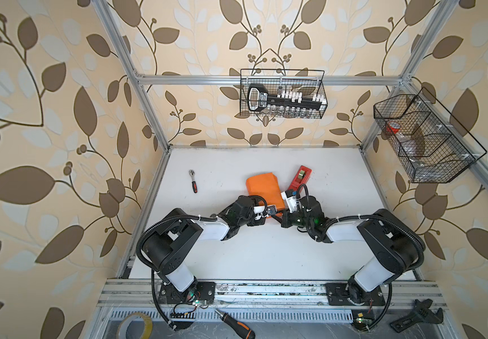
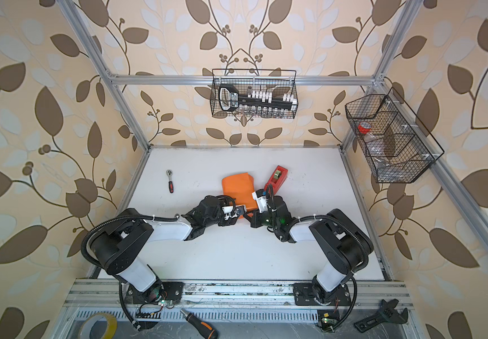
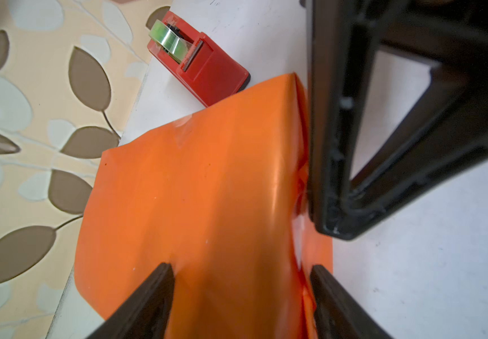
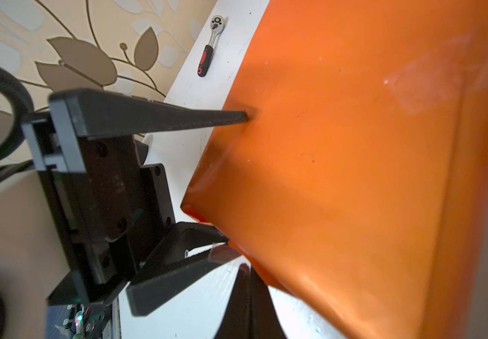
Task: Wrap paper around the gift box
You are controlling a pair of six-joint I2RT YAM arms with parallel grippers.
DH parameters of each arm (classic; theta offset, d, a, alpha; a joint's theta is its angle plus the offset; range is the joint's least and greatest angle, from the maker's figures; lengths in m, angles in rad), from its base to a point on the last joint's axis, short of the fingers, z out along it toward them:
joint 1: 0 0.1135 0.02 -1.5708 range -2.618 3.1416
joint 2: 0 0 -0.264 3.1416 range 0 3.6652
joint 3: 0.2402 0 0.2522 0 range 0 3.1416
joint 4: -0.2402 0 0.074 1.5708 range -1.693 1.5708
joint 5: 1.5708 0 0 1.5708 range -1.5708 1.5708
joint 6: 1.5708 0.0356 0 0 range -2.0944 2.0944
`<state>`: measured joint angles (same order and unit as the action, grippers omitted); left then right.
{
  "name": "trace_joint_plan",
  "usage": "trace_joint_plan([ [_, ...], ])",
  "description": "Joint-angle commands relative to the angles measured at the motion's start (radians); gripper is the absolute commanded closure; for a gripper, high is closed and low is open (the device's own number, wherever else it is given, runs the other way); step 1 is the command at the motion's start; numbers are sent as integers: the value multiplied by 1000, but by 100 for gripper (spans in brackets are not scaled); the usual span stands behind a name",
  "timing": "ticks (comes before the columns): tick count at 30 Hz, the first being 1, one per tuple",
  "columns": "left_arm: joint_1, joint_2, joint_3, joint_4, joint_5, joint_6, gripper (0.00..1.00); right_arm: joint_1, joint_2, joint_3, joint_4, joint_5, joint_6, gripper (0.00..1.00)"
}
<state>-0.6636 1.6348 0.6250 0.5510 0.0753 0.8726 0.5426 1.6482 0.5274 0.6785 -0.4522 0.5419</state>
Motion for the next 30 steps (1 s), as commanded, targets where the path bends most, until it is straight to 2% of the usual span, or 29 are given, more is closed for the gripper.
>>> trace_joint_plan([
  [1, 16, 37, -2, -118, -11, 13, 27, -5, 18, 25, 27, 10, 3, 100],
  [19, 17, 37, -2, -122, -8, 12, 27, -5, 23, 28, 46, 30, 64, 100],
  [30, 17, 37, -2, -123, -6, 12, 27, -6, 33, 12, 102, 35, 149, 90],
])
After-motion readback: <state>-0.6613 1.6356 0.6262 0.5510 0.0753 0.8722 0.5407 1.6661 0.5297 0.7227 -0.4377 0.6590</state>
